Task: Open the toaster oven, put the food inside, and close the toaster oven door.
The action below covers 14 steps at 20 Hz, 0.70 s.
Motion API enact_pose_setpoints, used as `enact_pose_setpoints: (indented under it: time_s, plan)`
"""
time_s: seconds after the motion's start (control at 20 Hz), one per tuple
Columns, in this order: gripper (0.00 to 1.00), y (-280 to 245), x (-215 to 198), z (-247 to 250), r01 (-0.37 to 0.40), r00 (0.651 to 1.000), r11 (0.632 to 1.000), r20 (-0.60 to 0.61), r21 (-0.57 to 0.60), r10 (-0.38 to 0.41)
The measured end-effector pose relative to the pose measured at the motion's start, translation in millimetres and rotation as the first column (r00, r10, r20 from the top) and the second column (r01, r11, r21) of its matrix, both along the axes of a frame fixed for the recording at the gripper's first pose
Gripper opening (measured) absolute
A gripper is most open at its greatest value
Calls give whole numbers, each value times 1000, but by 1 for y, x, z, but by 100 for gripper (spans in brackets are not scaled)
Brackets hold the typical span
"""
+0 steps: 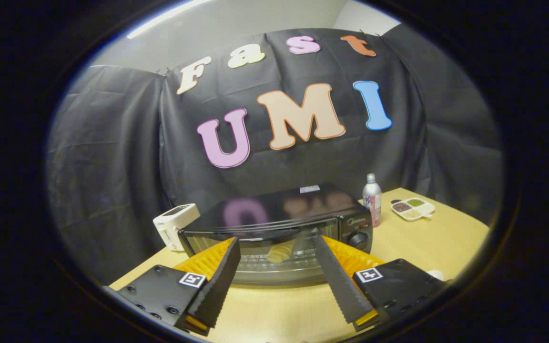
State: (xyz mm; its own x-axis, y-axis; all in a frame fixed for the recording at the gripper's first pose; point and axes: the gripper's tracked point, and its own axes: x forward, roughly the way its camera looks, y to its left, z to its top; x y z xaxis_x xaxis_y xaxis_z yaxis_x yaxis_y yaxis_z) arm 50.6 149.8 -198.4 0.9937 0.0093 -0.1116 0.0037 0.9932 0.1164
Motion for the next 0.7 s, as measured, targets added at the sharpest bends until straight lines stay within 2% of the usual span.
enact_pose_setpoints:
  time_s: [0.15, 0.3, 0.55, 0.7]
  plan:
    - [99, -4, -14, 35, -19, 999, 998, 37, -54, 21]
    - [99, -17, -20, 65, 7, 998, 992, 60, -124, 0]
    - [99, -31, -25, 116, 47, 993, 982, 116, -183, -26]
    - [99, -35, -26, 130, 68, 993, 975, 113, -211, -45]
